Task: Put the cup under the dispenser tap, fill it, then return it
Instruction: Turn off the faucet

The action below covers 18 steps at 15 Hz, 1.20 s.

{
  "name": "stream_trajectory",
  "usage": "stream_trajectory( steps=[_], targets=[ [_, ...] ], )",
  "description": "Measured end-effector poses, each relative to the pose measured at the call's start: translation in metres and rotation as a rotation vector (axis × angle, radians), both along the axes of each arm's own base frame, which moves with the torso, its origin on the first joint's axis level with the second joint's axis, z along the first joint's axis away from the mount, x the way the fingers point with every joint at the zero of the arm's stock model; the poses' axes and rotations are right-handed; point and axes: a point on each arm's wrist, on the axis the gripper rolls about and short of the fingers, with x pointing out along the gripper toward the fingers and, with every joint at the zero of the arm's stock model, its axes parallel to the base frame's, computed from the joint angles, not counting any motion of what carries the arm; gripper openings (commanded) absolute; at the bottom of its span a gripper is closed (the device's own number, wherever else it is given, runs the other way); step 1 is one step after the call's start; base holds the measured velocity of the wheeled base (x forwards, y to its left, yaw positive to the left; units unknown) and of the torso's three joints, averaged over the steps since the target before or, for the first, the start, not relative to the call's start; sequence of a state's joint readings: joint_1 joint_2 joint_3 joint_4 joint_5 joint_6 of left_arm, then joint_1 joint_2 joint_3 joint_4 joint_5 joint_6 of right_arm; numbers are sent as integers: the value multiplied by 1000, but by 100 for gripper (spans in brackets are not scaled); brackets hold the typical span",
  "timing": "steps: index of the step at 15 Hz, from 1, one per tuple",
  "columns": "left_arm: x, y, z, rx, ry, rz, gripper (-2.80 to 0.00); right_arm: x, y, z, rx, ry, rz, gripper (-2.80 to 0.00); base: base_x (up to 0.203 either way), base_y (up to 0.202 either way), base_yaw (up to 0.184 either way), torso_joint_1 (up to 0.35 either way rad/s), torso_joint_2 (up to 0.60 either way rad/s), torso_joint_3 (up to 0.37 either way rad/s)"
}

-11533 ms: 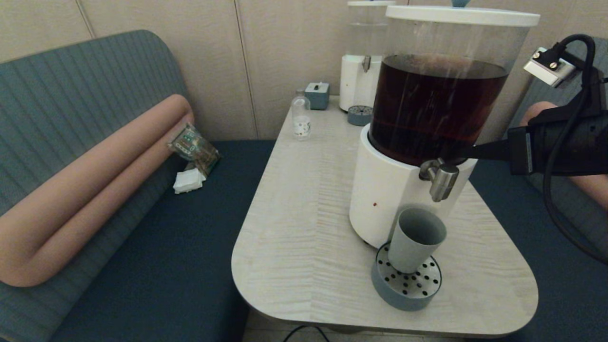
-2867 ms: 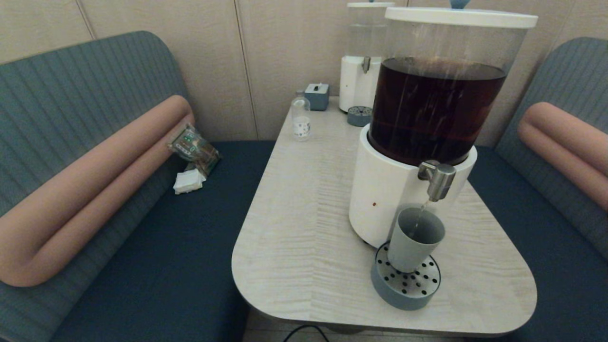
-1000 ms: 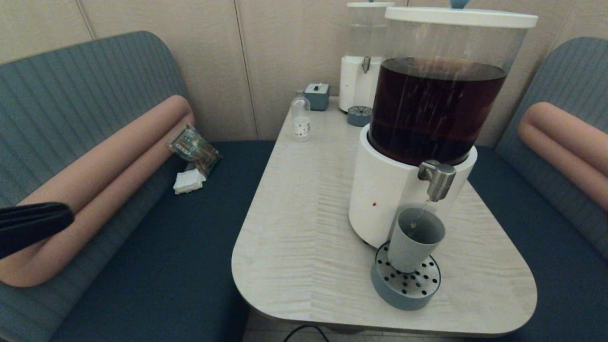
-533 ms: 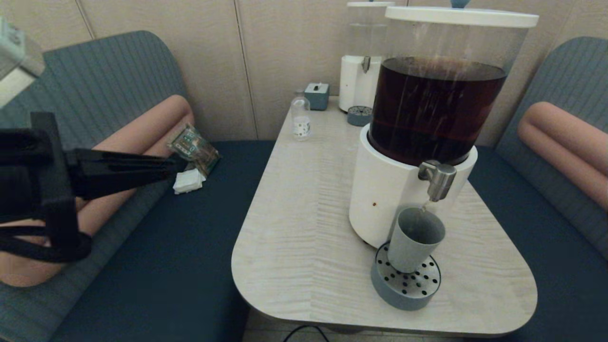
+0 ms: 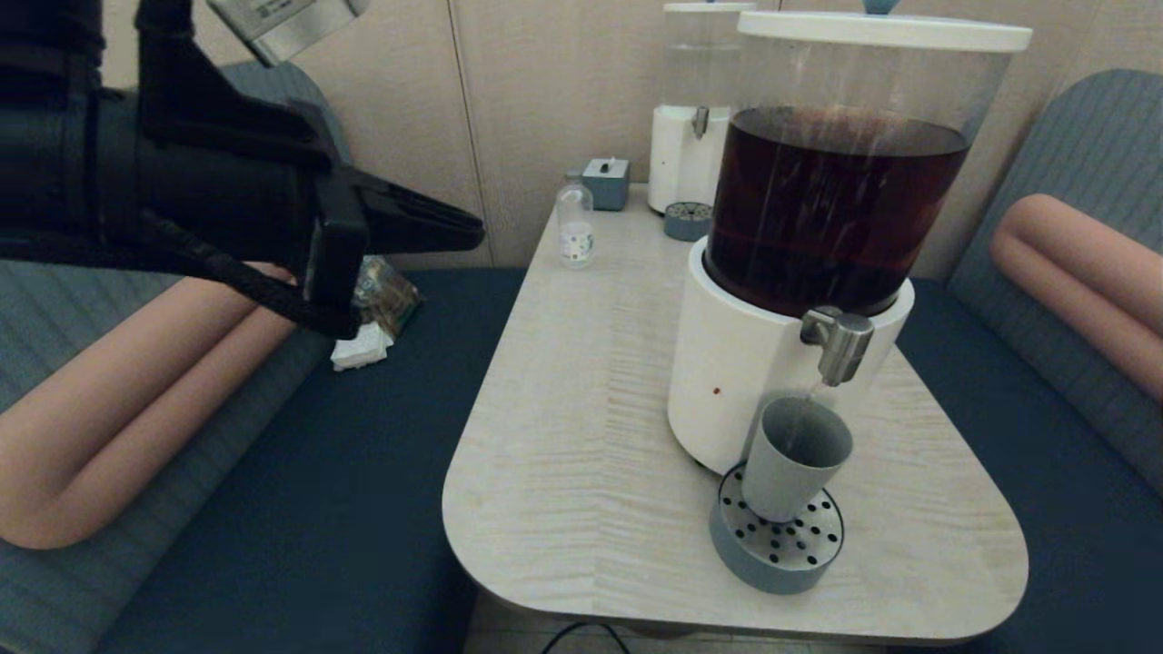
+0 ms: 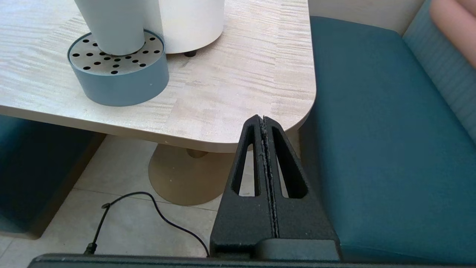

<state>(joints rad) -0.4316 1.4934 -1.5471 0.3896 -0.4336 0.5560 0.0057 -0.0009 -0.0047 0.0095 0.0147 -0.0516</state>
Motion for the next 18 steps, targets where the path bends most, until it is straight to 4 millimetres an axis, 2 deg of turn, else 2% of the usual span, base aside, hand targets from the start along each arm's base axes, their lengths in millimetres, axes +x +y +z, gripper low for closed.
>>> stream_trajectory(
  steps=[3,6,9,11,13,15,18],
  targets=[
    [7,-25,4,92,50,-37,-280,0,0,0,0,0,0,-280,0,0,0,0,0,0],
    [20,-58,1,222,-10,-60,-280,0,0,0,0,0,0,-280,0,0,0,0,0,0],
    [37,-105,-17,264,-48,-134,-280,0,0,0,0,0,0,-280,0,0,0,0,0,0],
    [46,-140,-29,234,-116,-182,-280,0,0,0,0,0,0,-280,0,0,0,0,0,0],
    [50,-166,-40,209,-164,-205,-280,0,0,0,0,0,0,-280,0,0,0,0,0,0],
    [52,-177,-50,220,-151,-223,-280,0,0,0,0,0,0,-280,0,0,0,0,0,0],
    [53,-184,-59,236,-133,-236,-280,0,0,0,0,0,0,-280,0,0,0,0,0,0]
  ],
)
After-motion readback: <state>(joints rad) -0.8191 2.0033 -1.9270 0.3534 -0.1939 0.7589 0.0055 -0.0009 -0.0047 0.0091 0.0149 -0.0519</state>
